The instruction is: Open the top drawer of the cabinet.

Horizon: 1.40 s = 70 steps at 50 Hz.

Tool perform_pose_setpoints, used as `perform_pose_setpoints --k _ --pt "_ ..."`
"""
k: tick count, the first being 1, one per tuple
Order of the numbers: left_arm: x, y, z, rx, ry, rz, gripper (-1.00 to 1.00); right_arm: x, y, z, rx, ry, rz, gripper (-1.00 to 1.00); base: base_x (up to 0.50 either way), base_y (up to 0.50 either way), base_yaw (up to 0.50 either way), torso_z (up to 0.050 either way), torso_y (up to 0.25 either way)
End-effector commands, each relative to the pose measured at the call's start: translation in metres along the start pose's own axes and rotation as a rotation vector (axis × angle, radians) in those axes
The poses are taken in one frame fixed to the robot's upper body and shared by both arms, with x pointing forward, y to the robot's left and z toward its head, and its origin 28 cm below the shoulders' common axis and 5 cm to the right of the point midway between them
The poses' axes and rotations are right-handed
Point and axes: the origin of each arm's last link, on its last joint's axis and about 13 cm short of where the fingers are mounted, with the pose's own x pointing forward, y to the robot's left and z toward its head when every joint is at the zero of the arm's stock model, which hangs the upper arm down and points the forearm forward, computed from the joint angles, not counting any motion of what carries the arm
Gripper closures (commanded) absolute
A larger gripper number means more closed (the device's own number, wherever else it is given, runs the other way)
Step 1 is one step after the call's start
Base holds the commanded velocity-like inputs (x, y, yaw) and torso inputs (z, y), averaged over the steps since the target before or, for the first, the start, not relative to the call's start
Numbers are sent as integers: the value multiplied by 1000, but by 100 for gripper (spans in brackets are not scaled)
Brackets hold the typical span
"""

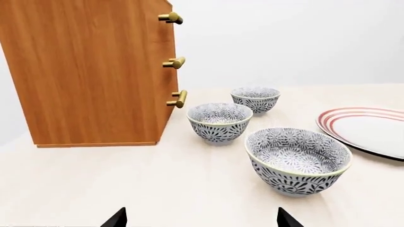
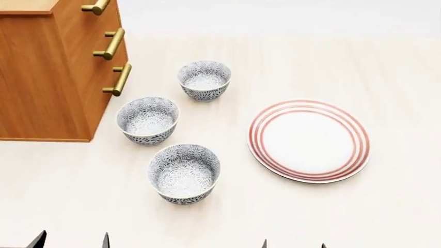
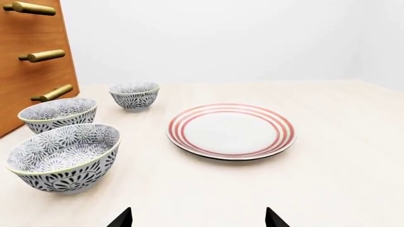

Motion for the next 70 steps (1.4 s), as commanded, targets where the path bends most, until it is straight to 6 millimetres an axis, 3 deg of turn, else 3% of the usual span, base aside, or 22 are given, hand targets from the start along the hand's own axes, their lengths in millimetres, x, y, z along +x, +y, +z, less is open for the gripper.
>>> perform_pose_setpoints --k 1,4,5,7,8,12,17,30,34,70 --pt "1 0 -2 20 19 20 -100 1 0 -1 -8 13 -8 -100 0 0 0 25 0" --pt "2 -2 -1 59 9 0 -100 3 -2 7 94 32 -24 -100 0 0 0 0 0" --pt "0 -3 6 100 -10 7 -100 2 -2 10 149 64 -2 -100 0 0 0 0 0" --pt "-5 -2 27 48 -14 -5 -100 0 -3 25 94 35 -38 -100 0 0 0 0 0" --pt "-7 -3 49 58 -18 -12 -100 -3 -5 48 153 43 -40 -100 0 0 0 0 0" --pt "-10 -3 106 2 -10 -51 -100 -13 -5 111 29 -36 -26 -100 0 0 0 0 0" --pt "-12 -3 137 -6 -45 -63 -100 -22 -6 145 3 -70 3 -100 0 0 0 0 0" --pt "-21 -2 138 30 -79 -61 -100 -30 3 142 -4 -78 62 -100 0 0 0 0 0" --pt "-26 -2 132 5 -67 -64 -100 -34 7 135 -20 -61 114 -100 447 -208 0 0 0" --pt "-26 4 126 2 -50 -49 -100 -36 11 134 -115 -105 132 -100 473 -117 0 0 0"
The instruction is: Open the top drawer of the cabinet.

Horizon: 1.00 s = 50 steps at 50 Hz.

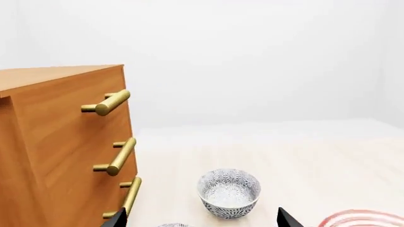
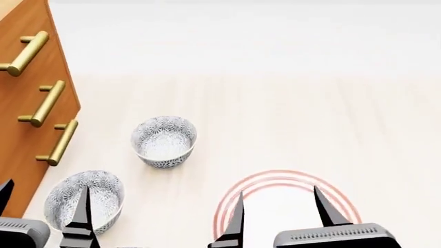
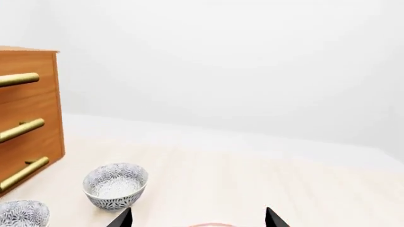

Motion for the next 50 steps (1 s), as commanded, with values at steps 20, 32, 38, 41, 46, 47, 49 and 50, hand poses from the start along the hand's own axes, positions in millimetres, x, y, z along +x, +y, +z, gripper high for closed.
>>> perform_pose_setpoints --k 20,32,38,41,46,47,49,50 --pt "-2 2 -4 6 11 5 -100 -2 2 -1 -19 -13 22 -100 500 0 0 0 1" --pt "0 4 -7 57 20 24 -100 1 0 -2 59 17 1 -100 360 7 0 0 0" --pt "3 7 -11 404 -88 53 -100 -1 2 -4 45 23 9 -100 0 0 0 0 0" --pt "7 14 -8 634 -166 109 -100 -2 1 -4 39 21 9 -100 0 0 0 0 0" --pt "8 23 0 869 -300 260 -100 -1 3 -6 33 22 15 -100 0 0 0 0 0" --pt "8 24 0 915 -309 271 -100 -1 3 -6 30 23 17 -100 0 0 0 0 0" --pt "8 26 -1 1026 -332 256 -100 -1 3 -5 23 22 21 -100 0 0 0 0 0" --pt "8 27 0 1047 -342 245 -100 -1 3 -5 21 21 21 -100 0 0 0 0 0"
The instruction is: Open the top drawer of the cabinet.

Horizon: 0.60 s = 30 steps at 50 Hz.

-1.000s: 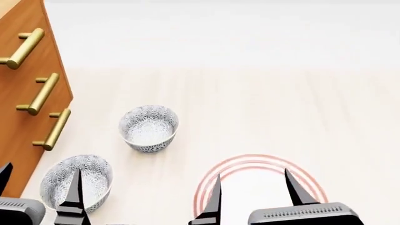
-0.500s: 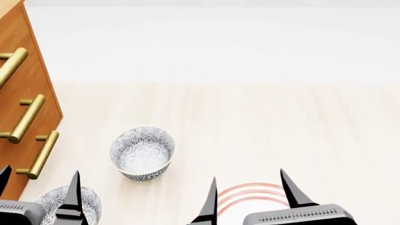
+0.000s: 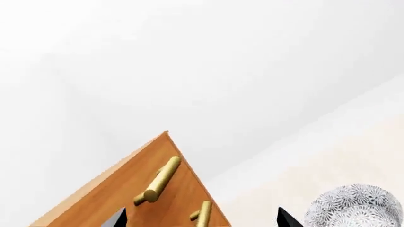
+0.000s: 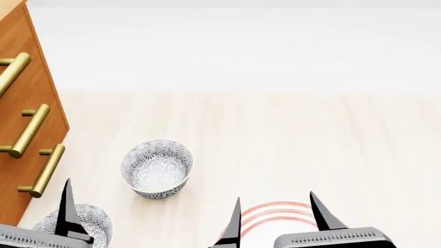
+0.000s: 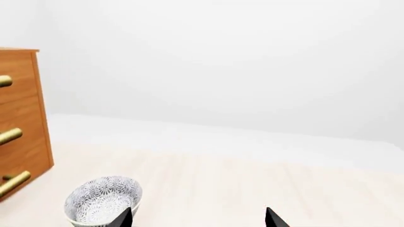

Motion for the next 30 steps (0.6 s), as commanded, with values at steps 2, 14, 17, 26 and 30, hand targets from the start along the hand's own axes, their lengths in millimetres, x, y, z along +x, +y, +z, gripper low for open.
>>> perform_pose_setpoints --k 2,14,17,26,30 --pt "4 15 -4 526 -230 108 -100 0 0 -2 -16 4 3 -100 0 0 0 0 0" --pt "4 15 -13 643 -237 18 -100 3 1 -6 -22 11 5 -100 0 0 0 0 0" --pt "6 16 -12 643 -233 24 -100 3 1 -6 -24 13 5 -100 0 0 0 0 0" --pt "12 23 -10 635 -206 38 -100 4 1 -9 -21 17 5 -100 0 0 0 0 0" --pt "33 28 -4 672 -199 36 -100 4 1 -9 -24 19 6 -100 0 0 0 0 0"
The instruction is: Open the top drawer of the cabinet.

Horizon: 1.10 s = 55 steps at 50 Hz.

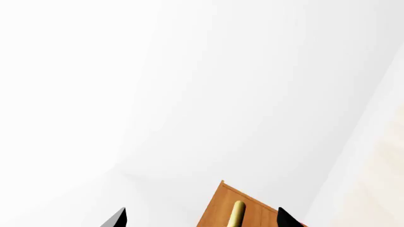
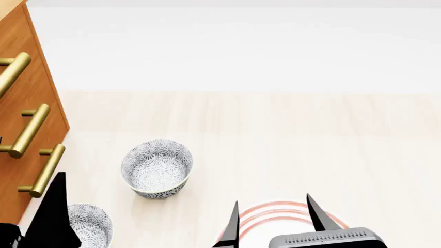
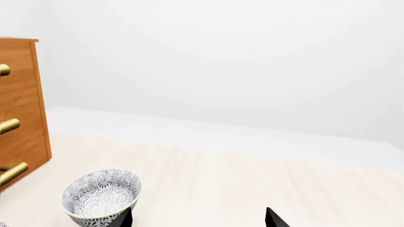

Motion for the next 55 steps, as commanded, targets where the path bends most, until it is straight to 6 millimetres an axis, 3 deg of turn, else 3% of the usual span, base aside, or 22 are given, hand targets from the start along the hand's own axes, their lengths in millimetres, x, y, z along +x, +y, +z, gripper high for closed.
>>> perform_pose_setpoints --k 1,11,25,29,31,34,49,52,55 --pt "29 10 -6 95 9 2 -100 1 0 -2 -3 6 1 -100 0 0 0 0 0" --pt "79 23 -13 113 68 15 -100 -1 -3 -3 -1 8 -5 -100 0 0 0 0 0" --pt "102 44 -27 188 125 27 -100 -1 -5 -4 6 4 -29 -100 0 0 0 0 0" --pt "114 39 -34 203 123 6 -100 -1 -5 -3 3 4 -30 -100 0 0 0 0 0" --pt "124 37 -42 314 128 31 -100 -2 -6 -2 1 1 -31 -100 0 0 0 0 0" --pt "133 33 -50 293 150 -1 -100 -1 -6 -4 3 7 -36 -100 0 0 0 0 0" --pt "146 20 -70 362 157 -54 -100 -1 -7 -5 6 9 -37 -100 0 0 0 0 0" --pt "148 20 -72 280 163 -100 -100 0 -7 -5 6 11 -39 -100 0 0 0 0 0" --pt "152 20 -77 341 158 -103 -100 0 -7 -6 7 14 -40 -100 0 0 0 0 0"
